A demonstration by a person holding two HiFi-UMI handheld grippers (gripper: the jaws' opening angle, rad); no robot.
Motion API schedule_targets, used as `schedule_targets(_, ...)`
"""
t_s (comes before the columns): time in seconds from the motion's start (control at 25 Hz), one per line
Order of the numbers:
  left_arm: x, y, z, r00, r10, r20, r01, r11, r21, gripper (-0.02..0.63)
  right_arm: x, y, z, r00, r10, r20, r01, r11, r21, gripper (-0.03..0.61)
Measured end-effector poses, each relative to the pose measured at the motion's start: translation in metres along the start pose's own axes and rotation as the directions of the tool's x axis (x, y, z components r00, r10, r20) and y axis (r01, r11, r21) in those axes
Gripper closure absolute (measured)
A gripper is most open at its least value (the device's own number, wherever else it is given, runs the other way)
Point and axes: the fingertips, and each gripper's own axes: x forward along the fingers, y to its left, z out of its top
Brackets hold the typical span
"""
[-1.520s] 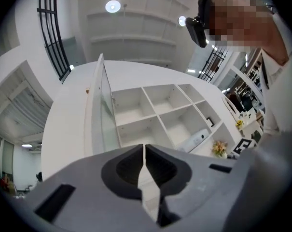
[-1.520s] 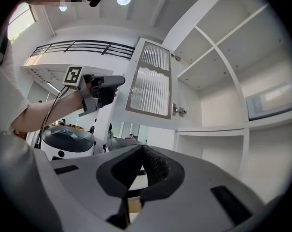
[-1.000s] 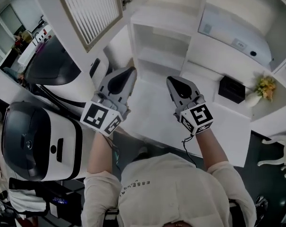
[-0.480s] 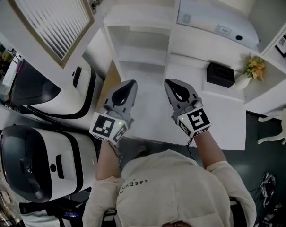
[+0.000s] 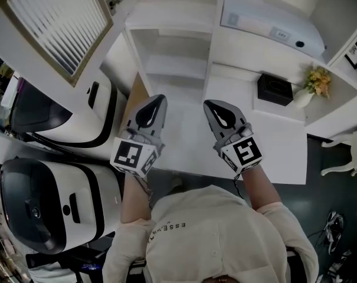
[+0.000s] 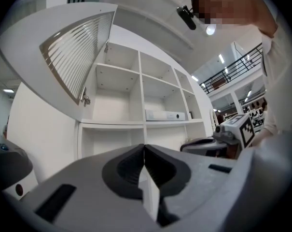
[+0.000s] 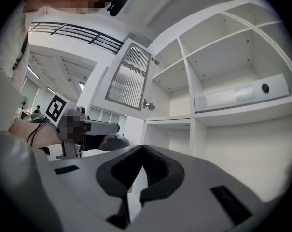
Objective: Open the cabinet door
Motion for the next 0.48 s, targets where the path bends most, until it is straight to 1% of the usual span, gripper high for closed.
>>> schedule_targets(0.08,0.0020,0.0000,-0.0031,1.000,-0.001,-0.022,0.001,1.000,0.010,0.611,0.0006,0.0002,-0.0038,1.000,-0.008,-0.014,0.008,1.000,-0.005,0.565)
schedule_targets(0.24,0.0014,-0.0027,-0.0037,1.000,-0.009,-0.025,0.009,1.000,0.021,0.611,0.0017,0.0010,-0.0082,0.999,-0.016,-0.032,0.016,1.000,-0.004,0.565)
schedule_targets(0.48,-0.0044,0.0010,-0.0052,1.000,0.010,-0.030,-0.009,1.000,0.027,0.611,0.0029,0.0029,-0.0089,0.999,-0.024,-0.034,0.025,1.000,0.006,0.565)
